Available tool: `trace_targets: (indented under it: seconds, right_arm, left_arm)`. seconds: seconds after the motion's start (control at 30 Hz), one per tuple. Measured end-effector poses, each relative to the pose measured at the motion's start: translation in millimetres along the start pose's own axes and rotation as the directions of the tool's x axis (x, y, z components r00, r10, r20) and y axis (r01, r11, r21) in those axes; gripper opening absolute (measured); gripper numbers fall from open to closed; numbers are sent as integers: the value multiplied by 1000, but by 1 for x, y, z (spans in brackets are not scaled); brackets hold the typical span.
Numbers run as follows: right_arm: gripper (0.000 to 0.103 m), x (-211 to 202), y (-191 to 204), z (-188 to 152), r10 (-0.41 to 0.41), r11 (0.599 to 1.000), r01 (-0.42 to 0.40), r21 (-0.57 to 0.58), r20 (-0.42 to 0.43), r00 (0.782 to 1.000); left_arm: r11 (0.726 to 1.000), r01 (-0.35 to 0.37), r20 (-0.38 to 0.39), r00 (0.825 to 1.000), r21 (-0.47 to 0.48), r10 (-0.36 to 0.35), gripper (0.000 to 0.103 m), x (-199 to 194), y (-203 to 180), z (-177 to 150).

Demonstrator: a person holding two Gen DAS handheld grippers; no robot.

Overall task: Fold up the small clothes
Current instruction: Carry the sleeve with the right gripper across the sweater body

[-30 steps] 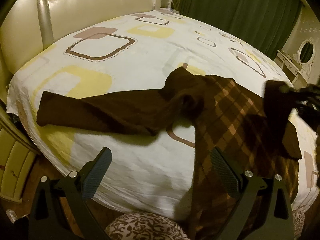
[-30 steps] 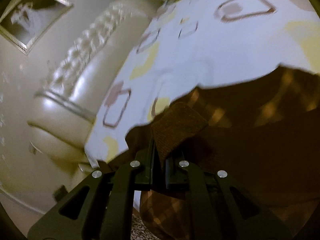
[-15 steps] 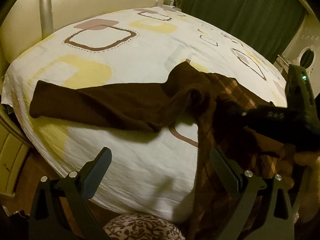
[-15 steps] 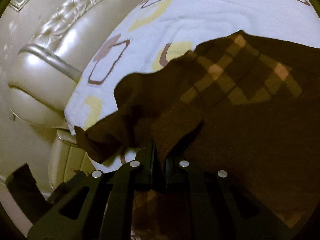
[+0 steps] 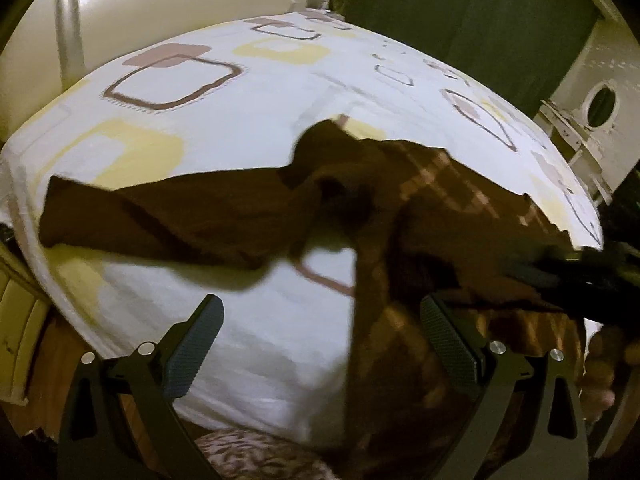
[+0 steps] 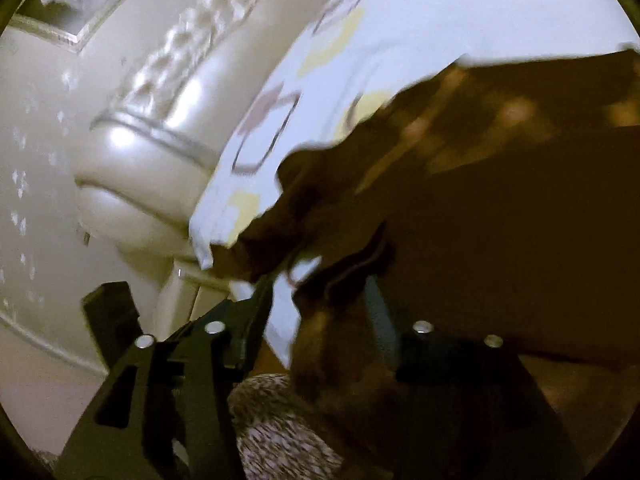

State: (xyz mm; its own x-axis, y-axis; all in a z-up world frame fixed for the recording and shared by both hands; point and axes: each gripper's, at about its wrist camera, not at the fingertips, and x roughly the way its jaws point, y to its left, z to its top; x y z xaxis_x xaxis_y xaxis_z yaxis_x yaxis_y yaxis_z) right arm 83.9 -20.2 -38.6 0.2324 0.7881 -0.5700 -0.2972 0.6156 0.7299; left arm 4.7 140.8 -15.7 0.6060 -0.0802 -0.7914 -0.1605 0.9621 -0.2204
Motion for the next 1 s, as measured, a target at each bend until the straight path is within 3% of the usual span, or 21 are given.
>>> trace_targets:
  seconds: [0.1,0.17,0.23,0.3,0.4,0.43,0.53,0.63,0.8,0.83,1.0]
  right_arm:
    - [53,-53,-33,-2,-44,997,39,62,91,995]
    - [53,-79,-51,-3,-117,990,104,96,137,984]
    - [53,-107,-68,-6,-203,975,179,133,198,959]
    - [53,-141,-99,-15,-269,947,205,246,264,926]
    - [53,-178,-144,-28,-398,879,270,394,293,869]
    - [53,-183,-154,-32,-415,865,277,418,289,863]
    - [53,-187,-176,-38,-413,854,268,447,266,871]
    - [52,-180,-181,-40,-374,868,234,438,266,888]
    - [28,-168,-177,-38,-354,886,244,395,236,905]
    - [9,-168,-178,-38,-355,888,249,387,233,906]
    - [7,-189,-188,-48,-367,882,232,410,290,884]
  left_arm:
    - [999,23,2,1000,26,-23,98,4,-17,3]
    - [999,30,-8,1000,43,-30,98,7,-27,3]
    - [998,35,-13,999,59,-34,98,8,-32,4]
    - [997,33,-12,999,73,-32,98,8,-35,3]
    - [997,20,-16,1000,80,-19,98,11,-34,1]
    - [997,18,-19,1000,74,-17,98,12,-33,1]
    - [999,16,-33,999,47,-15,98,16,-29,1]
    - [999,10,-41,999,43,-8,98,17,-28,0]
    - [999,-1,-40,999,51,3,98,16,-27,-1]
    - [999,-1,-43,999,48,4,98,16,-27,-1]
    - [999,9,-53,999,50,-6,98,17,-28,-3]
